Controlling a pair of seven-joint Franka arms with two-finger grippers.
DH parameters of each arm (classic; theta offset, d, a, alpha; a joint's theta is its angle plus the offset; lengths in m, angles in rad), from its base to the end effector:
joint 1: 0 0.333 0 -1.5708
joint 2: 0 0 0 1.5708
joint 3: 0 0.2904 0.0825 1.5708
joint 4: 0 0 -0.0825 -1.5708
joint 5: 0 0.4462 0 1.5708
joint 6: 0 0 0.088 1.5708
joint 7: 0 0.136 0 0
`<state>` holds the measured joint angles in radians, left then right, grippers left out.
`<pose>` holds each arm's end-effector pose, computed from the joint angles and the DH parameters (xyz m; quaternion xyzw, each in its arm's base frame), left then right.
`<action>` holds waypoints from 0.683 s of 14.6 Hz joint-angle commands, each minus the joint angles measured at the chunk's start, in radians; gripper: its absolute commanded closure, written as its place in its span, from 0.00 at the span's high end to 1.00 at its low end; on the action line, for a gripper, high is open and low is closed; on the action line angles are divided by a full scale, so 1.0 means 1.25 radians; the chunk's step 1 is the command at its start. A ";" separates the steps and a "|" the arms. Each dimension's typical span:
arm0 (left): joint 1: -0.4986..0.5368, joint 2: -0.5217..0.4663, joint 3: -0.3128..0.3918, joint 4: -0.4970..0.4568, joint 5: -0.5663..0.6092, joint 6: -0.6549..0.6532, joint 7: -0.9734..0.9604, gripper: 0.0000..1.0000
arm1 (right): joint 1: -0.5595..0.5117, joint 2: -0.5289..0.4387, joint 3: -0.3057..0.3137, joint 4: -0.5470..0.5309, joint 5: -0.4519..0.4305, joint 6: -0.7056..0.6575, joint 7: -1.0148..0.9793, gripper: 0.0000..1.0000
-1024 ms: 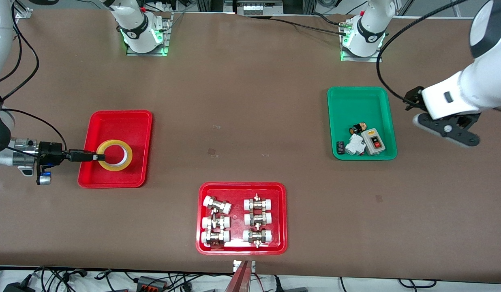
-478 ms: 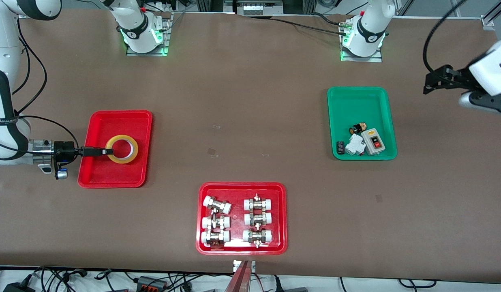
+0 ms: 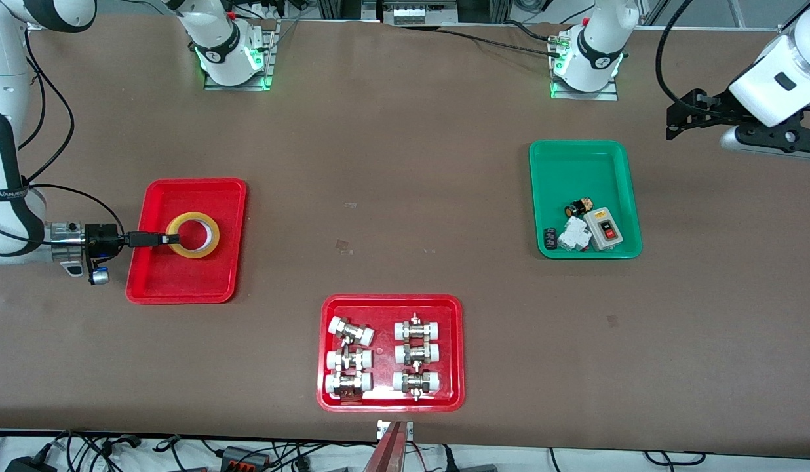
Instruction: Left arm passes tape to right arm into tray
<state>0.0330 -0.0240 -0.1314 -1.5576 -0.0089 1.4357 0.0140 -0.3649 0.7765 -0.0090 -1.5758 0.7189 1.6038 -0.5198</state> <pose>0.5896 -0.0603 0.5803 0.9972 -0.0564 -0.0491 0.0008 0.6205 -0.1492 0.0899 -0.8803 0.0753 0.1704 0.4363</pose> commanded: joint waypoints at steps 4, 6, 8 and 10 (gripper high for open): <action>0.015 -0.023 0.013 -0.006 -0.039 0.002 0.022 1.00 | 0.017 -0.015 0.016 -0.042 -0.069 0.053 -0.054 1.00; 0.014 -0.023 0.016 -0.006 -0.026 0.045 0.013 1.00 | 0.022 -0.020 0.016 -0.061 -0.081 0.095 -0.086 1.00; 0.014 -0.015 0.017 -0.006 -0.002 0.085 0.006 1.00 | 0.032 -0.033 0.015 -0.060 -0.102 0.101 -0.089 1.00; 0.026 -0.007 0.017 -0.002 -0.003 0.093 0.006 1.00 | 0.057 -0.066 0.015 -0.061 -0.167 0.131 -0.087 1.00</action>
<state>0.0543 -0.0337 -0.1131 -1.5574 -0.0266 1.5303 0.0167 -0.3257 0.7647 0.0082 -1.6197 0.5726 1.7328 -0.6155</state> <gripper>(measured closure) 0.000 0.000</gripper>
